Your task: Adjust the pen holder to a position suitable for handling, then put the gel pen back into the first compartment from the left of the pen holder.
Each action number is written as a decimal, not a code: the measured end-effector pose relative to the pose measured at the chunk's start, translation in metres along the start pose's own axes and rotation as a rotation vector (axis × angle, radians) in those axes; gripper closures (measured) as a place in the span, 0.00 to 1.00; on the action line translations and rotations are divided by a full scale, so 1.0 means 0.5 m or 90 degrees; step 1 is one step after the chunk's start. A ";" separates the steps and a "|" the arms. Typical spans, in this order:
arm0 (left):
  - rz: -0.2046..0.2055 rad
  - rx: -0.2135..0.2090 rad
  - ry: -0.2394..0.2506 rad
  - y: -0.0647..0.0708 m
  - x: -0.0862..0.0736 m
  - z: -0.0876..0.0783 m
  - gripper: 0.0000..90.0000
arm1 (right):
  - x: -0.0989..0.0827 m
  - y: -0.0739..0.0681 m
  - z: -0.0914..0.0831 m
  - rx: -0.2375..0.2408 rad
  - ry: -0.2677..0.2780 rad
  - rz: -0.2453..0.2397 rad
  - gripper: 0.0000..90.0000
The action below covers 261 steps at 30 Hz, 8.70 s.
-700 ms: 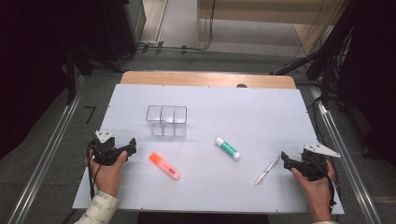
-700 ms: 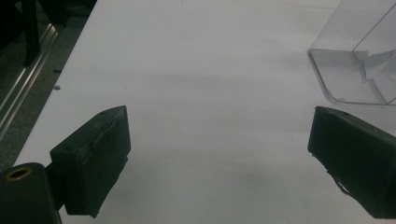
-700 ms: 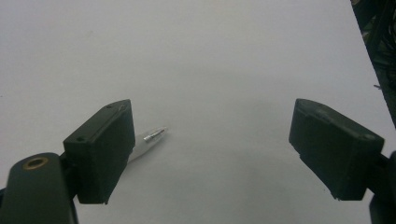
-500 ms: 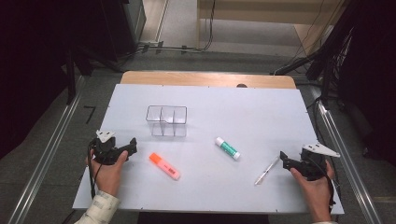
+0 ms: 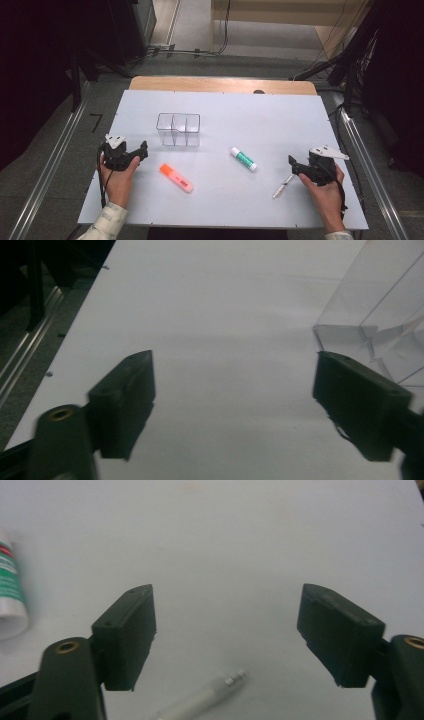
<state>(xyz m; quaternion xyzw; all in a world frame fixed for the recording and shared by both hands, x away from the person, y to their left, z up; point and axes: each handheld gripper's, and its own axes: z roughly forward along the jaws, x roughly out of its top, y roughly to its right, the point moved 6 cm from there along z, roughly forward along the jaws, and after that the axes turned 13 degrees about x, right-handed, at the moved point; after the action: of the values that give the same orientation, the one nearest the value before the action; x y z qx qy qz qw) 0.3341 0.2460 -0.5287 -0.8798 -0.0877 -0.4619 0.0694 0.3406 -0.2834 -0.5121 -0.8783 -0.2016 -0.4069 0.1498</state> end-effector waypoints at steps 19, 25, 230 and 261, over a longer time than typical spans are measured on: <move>-0.007 -0.025 0.003 0.029 0.055 0.032 0.82 | 0.155 -0.257 0.204 0.188 -0.026 -0.090 0.87; 0.012 -0.047 0.004 0.052 0.072 0.039 0.99 | 0.184 -0.307 0.239 0.218 -0.028 -0.094 0.98; 0.001 0.002 -0.002 -0.015 -0.033 -0.064 0.14 | -0.093 -0.033 -0.004 0.015 -0.077 0.119 0.20; 0.006 -0.001 -0.002 -0.007 -0.033 -0.064 0.14 | -0.089 -0.040 0.005 -0.031 -0.075 0.093 0.66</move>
<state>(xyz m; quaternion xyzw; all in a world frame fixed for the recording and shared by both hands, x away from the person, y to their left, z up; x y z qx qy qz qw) 0.2984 0.2415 -0.5241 -0.8810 -0.0831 -0.4604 0.0709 0.3066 -0.2751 -0.5460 -0.9164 -0.1355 -0.3471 0.1459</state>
